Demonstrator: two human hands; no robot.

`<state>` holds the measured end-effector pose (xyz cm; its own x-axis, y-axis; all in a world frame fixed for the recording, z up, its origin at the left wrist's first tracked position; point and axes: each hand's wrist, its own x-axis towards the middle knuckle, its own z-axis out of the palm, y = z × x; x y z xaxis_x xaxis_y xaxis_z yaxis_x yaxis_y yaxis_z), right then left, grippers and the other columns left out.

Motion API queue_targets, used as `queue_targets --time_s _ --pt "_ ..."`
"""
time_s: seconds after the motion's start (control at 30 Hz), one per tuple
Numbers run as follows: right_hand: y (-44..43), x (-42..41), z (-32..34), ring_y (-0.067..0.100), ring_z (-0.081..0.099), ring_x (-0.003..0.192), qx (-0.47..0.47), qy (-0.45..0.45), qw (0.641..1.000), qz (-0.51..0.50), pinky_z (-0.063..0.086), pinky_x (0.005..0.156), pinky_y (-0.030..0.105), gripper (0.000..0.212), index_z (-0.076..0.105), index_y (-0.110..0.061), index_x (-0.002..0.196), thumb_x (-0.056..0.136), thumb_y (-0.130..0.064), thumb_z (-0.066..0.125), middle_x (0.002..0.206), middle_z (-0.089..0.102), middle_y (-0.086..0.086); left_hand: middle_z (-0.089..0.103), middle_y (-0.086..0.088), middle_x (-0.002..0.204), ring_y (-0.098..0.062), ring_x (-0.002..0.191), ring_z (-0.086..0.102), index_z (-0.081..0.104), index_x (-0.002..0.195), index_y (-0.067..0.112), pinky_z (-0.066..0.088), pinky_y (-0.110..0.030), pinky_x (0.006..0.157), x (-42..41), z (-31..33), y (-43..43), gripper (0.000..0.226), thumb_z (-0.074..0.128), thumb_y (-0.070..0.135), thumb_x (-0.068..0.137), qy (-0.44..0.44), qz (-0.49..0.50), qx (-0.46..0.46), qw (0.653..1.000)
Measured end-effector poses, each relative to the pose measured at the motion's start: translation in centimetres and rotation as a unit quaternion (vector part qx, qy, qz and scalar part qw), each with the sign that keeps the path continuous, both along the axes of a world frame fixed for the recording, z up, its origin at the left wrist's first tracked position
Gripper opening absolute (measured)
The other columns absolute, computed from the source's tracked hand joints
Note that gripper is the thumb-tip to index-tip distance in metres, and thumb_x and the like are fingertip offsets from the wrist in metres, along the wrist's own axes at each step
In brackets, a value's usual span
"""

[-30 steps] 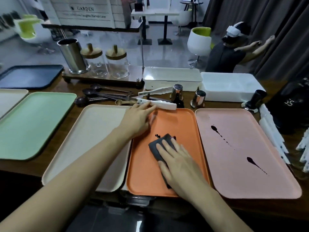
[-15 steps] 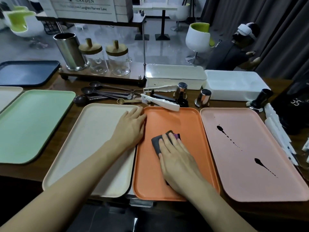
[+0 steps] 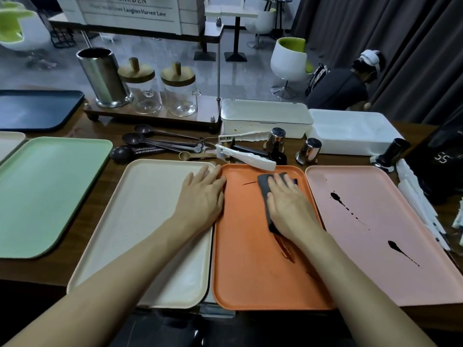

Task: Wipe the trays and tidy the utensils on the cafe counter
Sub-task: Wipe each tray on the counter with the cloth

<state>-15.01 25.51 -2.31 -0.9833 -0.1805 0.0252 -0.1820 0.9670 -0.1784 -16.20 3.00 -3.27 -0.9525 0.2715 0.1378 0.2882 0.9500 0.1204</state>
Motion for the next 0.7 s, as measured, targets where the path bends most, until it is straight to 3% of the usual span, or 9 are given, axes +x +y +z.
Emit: queue_targets --time_s 0.1,0.27,0.43,0.57,0.7 --pt "0.0 0.0 -0.2 0.027 0.025 0.147 0.013 0.009 1.0 -0.019 0.027 0.12 0.043 0.051 0.034 -0.011 0.152 0.103 -0.026 0.031 0.159 0.035 0.007 0.043 -0.007 0.159 -0.035 0.147 0.036 0.059 0.136 0.016 0.033 -0.055 0.114 0.0 -0.1 0.1 0.065 0.015 0.038 0.093 -0.001 -0.002 0.012 1.0" --pt "-5.2 -0.3 -0.1 0.026 0.018 0.152 -0.021 0.014 0.999 0.035 0.015 0.125 0.041 0.054 0.029 -0.012 0.156 0.104 -0.026 0.033 0.163 0.029 0.006 0.047 -0.009 0.155 -0.035 0.143 0.043 0.061 0.134 0.015 0.037 -0.055 0.11 0.0 -0.4 0.0 0.06 0.021 0.035 0.095 0.007 -0.009 0.032 0.999" --pt "-6.8 -1.2 0.0 0.028 0.021 0.15 -0.028 0.019 0.998 0.051 0.015 0.123 0.039 0.053 0.033 -0.01 0.154 0.103 -0.025 0.036 0.16 0.034 0.007 0.047 -0.005 0.156 -0.034 0.142 0.044 0.061 0.136 0.018 0.035 -0.054 0.109 0.1 -0.4 0.0 0.059 0.022 0.036 0.095 0.015 -0.003 0.026 1.0" --pt "-3.7 -1.8 0.1 0.026 0.021 0.151 -0.035 0.0 0.999 0.011 0.019 0.124 0.042 0.053 0.032 -0.012 0.154 0.104 -0.026 0.032 0.161 0.032 0.005 0.046 -0.005 0.156 -0.034 0.144 0.041 0.061 0.135 0.019 0.033 -0.056 0.11 0.2 -0.1 -0.1 0.062 0.019 0.039 0.095 0.012 0.002 0.002 1.0" --pt "-0.1 -2.2 0.2 0.028 0.037 0.138 -0.004 0.011 0.999 -0.044 0.033 0.116 0.044 0.057 0.046 -0.01 0.141 0.096 -0.031 0.019 0.144 0.05 0.008 0.045 -0.004 0.157 -0.033 0.143 0.041 0.061 0.133 0.019 0.033 -0.054 0.11 0.3 0.0 -0.1 0.062 0.018 0.038 0.094 0.009 0.003 0.001 1.0"
